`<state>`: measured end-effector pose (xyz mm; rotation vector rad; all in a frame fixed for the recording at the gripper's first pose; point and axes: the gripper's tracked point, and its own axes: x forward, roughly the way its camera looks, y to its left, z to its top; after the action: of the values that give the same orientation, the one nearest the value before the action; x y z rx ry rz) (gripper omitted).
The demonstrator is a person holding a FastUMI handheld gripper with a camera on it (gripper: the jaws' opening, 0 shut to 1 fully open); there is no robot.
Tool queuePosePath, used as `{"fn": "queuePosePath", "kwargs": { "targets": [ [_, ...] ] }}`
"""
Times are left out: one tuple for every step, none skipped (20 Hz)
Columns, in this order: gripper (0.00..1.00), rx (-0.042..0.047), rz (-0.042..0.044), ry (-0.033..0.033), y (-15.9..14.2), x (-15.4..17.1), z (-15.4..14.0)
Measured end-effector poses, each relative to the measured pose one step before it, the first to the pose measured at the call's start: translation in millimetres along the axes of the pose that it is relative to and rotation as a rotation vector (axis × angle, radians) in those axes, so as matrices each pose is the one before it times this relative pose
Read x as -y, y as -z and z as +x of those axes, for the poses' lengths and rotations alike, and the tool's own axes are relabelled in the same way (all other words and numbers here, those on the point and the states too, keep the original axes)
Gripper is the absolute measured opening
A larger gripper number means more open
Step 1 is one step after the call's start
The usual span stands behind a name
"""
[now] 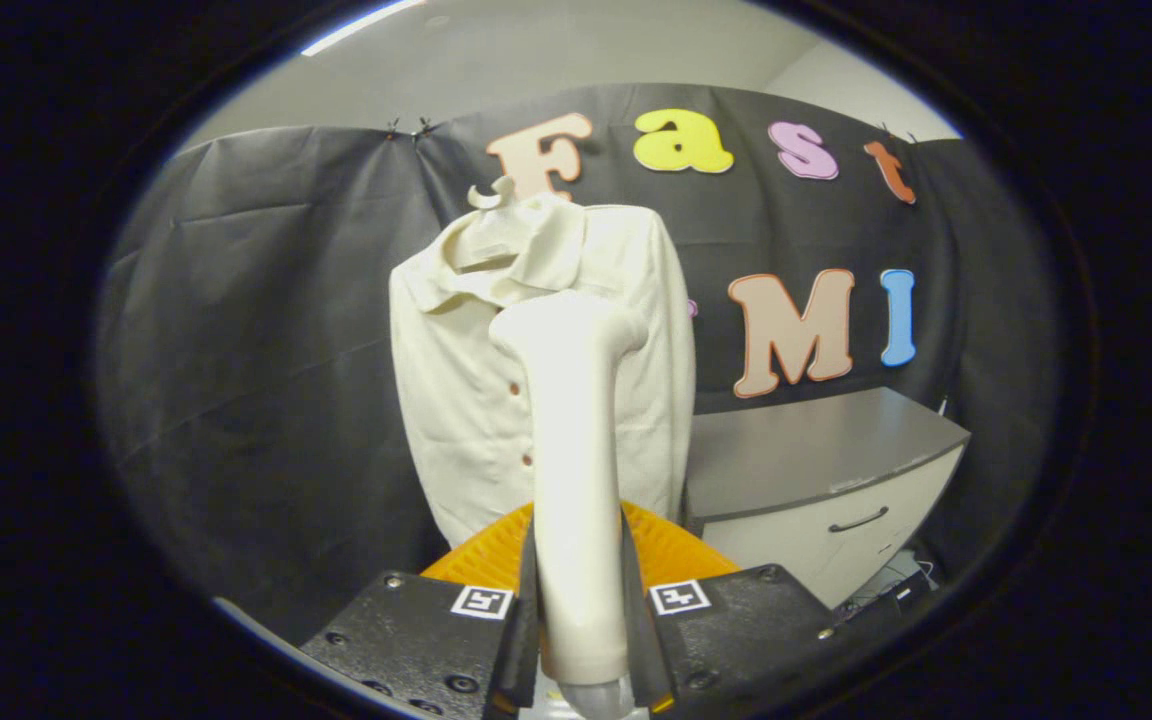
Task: Iron the clothes twice with a garment steamer, once on the left side and once on the right side.
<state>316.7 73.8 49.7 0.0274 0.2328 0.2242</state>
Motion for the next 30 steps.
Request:
{"fn": "queuePosePath", "kwargs": {
  "targets": [
    [0.36, -0.00178, -0.01039, -0.01240, 2.44, -14.31, -1.42],
    [0.36, -0.00157, -0.01284, -0.01179, 1.09, -13.64, 0.64],
    [0.36, 0.00129, -0.01128, -0.00854, 0.70, -12.03, 2.69],
    [0.36, -0.00689, -0.00873, -0.00520, 3.00, -11.32, 3.19],
    [0.36, 0.00089, -0.00354, -0.00340, -0.12, -9.38, 5.22],
    [0.36, -0.00216, -0.00504, -0.00407, 2.03, -9.09, 6.66],
    [0.36, -0.00022, -0.00230, -0.00394, 1.13, -8.34, 8.62],
    [0.36, 0.00087, -0.00167, -0.00439, -0.30, -8.22, 9.45],
    [0.36, 0.00322, -0.00657, -0.00648, 0.93, -9.93, 11.30],
    [0.36, 0.00796, -0.00316, -0.00252, -0.49, -5.89, 7.94],
    [0.36, 0.01033, -0.00158, 0.00089, -1.28, -6.11, 10.31],
    [0.36, 0.01815, 0.00117, 0.00399, -1.34, -5.15, 9.42],
    [0.36, 0.02225, -0.00115, 0.00993, -2.44, -3.03, 9.57],
    [0.36, 0.03865, -0.00570, 0.01425, -6.35, -2.73, 9.72],
    [0.36, 0.03013, -0.01229, 0.01944, -4.08, -0.27, 10.10],
    [0.36, 0.01984, -0.00828, 0.01755, -1.85, -0.53, 10.60],
    [0.36, 0.02486, 0.00098, 0.01460, -1.20, -0.07, 9.57],
    [0.36, 0.01994, -0.00767, 0.01553, -0.87, -0.31, 10.03],
    [0.35, -0.00814, -0.00789, 0.00559, 6.96, -0.84, 9.51],
    [0.36, -0.01282, -0.01160, 0.00320, 10.56, -1.97, 9.21],
    [0.36, -0.02541, -0.00499, 0.00016, 11.03, -0.64, 9.51],
    [0.36, -0.03550, 0.01300, -0.00536, 15.73, 0.36, 9.93],
    [0.36, -0.02887, 0.02196, -0.00951, 12.13, -1.08, 13.62],
    [0.36, -0.02505, 0.00711, -0.00353, 10.19, -0.23, 8.51],
    [0.36, -0.02359, 0.00402, -0.00268, 12.77, -1.23, 9.49],
    [0.36, -0.02396, 0.00507, -0.00325, 14.01, -3.45, 7.61],
    [0.36, -0.02157, 0.00424, -0.00566, 11.52, -3.84, 7.24],
    [0.36, -0.02004, 0.00603, -0.00971, 14.10, -4.68, 9.05],
    [0.36, -0.01803, 0.00845, -0.01436, 11.14, -5.60, 7.41],
    [0.36, -0.01740, 0.00645, -0.01098, 10.14, -3.67, 8.24]
  ]
}}
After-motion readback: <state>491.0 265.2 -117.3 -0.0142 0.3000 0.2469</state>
